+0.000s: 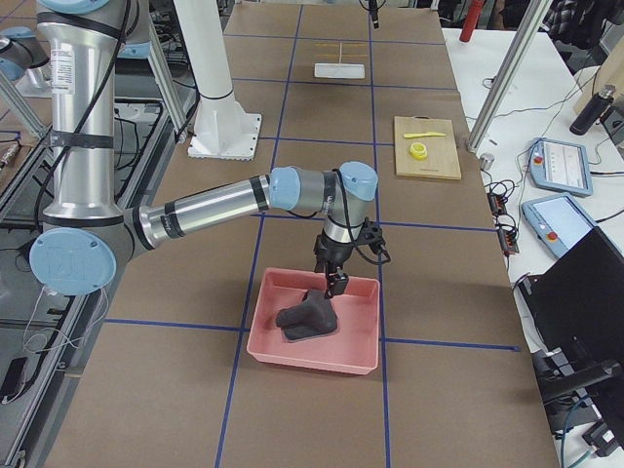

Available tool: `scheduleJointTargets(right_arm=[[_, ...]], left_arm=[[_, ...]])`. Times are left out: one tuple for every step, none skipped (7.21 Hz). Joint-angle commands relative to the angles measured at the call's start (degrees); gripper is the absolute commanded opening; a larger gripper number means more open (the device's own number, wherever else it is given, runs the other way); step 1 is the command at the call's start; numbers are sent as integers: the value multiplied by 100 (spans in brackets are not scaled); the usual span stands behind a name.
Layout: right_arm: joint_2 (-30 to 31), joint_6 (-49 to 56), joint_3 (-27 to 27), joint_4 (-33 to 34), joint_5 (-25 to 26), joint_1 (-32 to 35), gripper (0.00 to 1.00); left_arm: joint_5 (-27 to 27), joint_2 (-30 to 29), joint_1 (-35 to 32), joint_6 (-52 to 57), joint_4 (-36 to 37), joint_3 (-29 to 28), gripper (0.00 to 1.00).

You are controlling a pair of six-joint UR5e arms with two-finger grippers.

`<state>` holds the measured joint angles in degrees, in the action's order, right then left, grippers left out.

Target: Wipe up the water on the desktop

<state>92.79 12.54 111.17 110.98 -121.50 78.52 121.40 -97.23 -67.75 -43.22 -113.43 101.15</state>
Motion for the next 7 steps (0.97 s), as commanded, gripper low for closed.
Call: scheduleJointTargets(right_arm=[[-147,3,-260,-487,65,144,100],[-104,-6,-567,-1012,57,328,100],[-103,-15,-849,-1287,-4,495,100],[-129,-41,-973,-1385,-31,575,100],[-130,-76,-1044,-1386,-318,707,100],[-130,-76,-1323,-1395,-930,960,100],[-147,-76,-1570,-1395,-1432,1128,100]], left_arm=[[24,466,-140,869,40,123,98],[24,712,-342,1399,57,89,98],[16,958,-552,2074,92,10,98],[24,1187,-807,2716,249,-77,98],[77,1363,-1166,3175,355,-183,98],[86,1426,-1413,3466,618,-201,98],[155,1400,-1738,3600,1064,-210,98]])
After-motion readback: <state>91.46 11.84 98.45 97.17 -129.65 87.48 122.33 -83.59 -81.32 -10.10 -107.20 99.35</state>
